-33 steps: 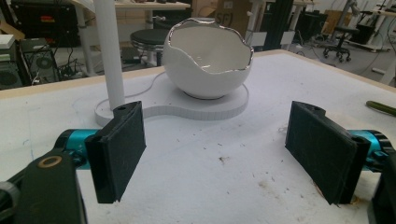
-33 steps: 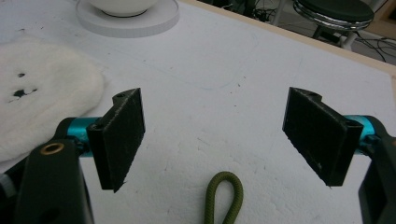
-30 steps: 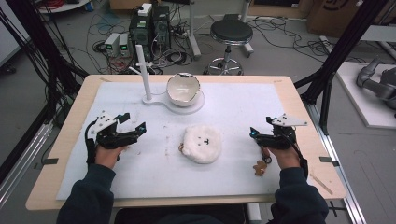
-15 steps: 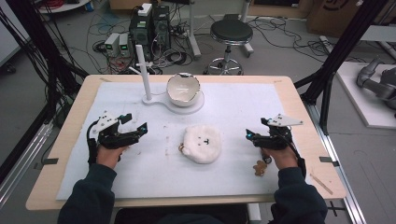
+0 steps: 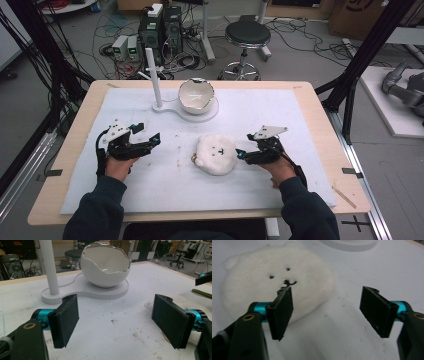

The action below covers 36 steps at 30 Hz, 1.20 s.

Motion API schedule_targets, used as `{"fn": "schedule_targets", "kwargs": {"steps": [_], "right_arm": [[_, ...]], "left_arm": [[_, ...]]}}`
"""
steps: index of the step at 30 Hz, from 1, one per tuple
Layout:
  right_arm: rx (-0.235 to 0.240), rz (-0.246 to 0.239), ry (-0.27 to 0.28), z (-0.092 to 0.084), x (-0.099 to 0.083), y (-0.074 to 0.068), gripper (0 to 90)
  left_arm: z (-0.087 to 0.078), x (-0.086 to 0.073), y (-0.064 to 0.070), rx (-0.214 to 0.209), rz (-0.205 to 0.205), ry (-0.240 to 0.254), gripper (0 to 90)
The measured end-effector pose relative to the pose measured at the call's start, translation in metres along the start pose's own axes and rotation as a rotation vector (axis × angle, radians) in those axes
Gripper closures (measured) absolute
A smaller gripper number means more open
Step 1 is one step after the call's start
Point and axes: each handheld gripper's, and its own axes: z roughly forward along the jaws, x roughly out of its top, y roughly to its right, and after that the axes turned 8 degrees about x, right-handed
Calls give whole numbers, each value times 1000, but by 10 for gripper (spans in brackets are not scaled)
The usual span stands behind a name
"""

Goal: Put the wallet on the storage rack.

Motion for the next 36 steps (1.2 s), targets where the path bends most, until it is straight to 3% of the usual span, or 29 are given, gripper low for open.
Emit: {"fn": "schedule_targets", "kwargs": {"steps": [3, 8, 11, 13, 14, 15, 17, 21, 23, 25, 26, 29, 30, 32, 33, 34, 36], "right_arm": [[30, -37, -30, 11, 5, 1, 364], [93, 17, -47, 38, 14, 16, 346], [107, 22, -51, 47, 15, 19, 363], [146, 21, -107, 54, 13, 19, 495], [155, 29, -107, 53, 13, 18, 565], [124, 19, -142, 47, 16, 15, 719], [114, 21, -155, 44, 16, 12, 738], [83, 89, -204, 32, 11, 8, 790], [99, 118, -223, 27, 9, 7, 790], [162, 144, -226, 23, 8, 9, 740], [172, 136, -207, 21, 9, 11, 654], [111, 96, -108, 22, 12, 14, 385], [110, 81, -76, 27, 13, 17, 377], [133, 59, -68, 37, 13, 18, 385], [167, 58, -113, 48, 11, 19, 446], [167, 58, -113, 48, 11, 19, 446], [219, 81, -122, 51, 9, 20, 589]], "left_arm": [[2, -1, 0, -9, -1, -7, 225], [5, -3, 0, -24, 1, -29, 248], [6, -3, 0, -25, 2, -33, 253], [5, -3, 0, -22, 4, -35, 255], [5, -3, 0, -21, 4, -37, 255], [5, -3, 0, -16, 5, -37, 255], [4, -3, 0, -16, 0, -40, 255], [3, -4, 2, -20, 8, -47, 264], [3, -4, 3, -23, 8, -49, 272], [4, -5, 3, -23, 7, -51, 276], [4, -5, 3, -23, 7, -52, 279], [6, -6, 4, -29, 11, -60, 282], [6, -6, 5, -31, 8, -61, 283], [7, -6, 6, -39, 10, -63, 294], [7, -6, 7, -44, 11, -65, 323], [7, -6, 7, -53, 13, -65, 323], [8, -6, 8, -68, 12, -70, 341]]}}
